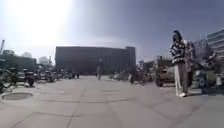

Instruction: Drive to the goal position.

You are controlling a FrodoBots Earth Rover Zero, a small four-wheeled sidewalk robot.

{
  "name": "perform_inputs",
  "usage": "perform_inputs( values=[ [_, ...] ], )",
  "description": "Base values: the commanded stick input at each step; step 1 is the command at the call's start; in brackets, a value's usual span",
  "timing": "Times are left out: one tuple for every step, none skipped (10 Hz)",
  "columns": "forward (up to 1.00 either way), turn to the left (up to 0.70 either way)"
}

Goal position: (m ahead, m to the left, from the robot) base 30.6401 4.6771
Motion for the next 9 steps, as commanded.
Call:
perform_inputs(
  values=[
    [0.5,0.0],
    [0.5,0.0],
    [0.5,0.0],
    [0.5,0.0],
    [0.5,0.0],
    [0.5,0.0],
    [0.5,0.0],
    [0.5,0.0],
    [0.5,0.0]
  ],
)
